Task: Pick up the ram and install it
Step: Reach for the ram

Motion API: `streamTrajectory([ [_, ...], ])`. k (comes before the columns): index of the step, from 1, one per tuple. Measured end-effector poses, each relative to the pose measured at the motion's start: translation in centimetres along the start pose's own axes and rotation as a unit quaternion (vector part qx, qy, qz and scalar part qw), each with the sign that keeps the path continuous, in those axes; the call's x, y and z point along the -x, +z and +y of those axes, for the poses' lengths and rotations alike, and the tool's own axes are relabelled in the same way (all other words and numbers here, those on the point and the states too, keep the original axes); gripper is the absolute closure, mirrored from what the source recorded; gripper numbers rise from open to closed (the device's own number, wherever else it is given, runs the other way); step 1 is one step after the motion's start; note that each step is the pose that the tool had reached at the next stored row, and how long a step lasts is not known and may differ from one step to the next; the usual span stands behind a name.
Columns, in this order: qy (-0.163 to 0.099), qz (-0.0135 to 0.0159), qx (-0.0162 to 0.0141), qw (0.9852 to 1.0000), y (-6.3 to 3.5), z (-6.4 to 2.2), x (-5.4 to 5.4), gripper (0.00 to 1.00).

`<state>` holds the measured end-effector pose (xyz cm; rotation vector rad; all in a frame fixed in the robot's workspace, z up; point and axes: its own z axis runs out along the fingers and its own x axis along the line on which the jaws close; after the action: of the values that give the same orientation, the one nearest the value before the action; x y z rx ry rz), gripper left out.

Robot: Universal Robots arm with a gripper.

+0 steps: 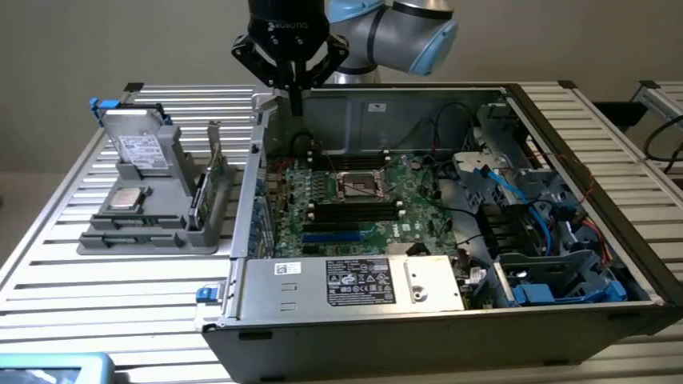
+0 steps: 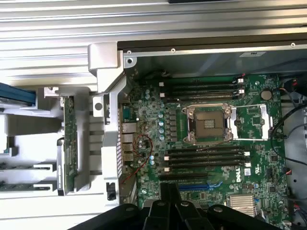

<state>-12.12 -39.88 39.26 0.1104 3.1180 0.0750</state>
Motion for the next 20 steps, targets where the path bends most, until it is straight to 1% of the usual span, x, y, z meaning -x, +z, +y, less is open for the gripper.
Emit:
streamTrajectory([
  [1,0.0,0.0001,-0.0001,1.0,0.0,-0.02,0.0,0.89],
  [4,0.0,0.0,0.0,1.0,-0.02,-0.53,-0.1,0.89],
  [7,0.0,0.0011,0.0,1.0,-0.02,-0.78,-0.8,0.89],
  [11,0.0,0.0019,-0.0001,1.0,0.01,-0.95,-2.5,0.89],
  [13,0.0,0.0028,-0.0002,1.0,0.05,-1.04,-3.4,0.89],
  [20,0.0,0.0085,-0.0006,1.0,0.23,-1.28,-6.6,0.89],
])
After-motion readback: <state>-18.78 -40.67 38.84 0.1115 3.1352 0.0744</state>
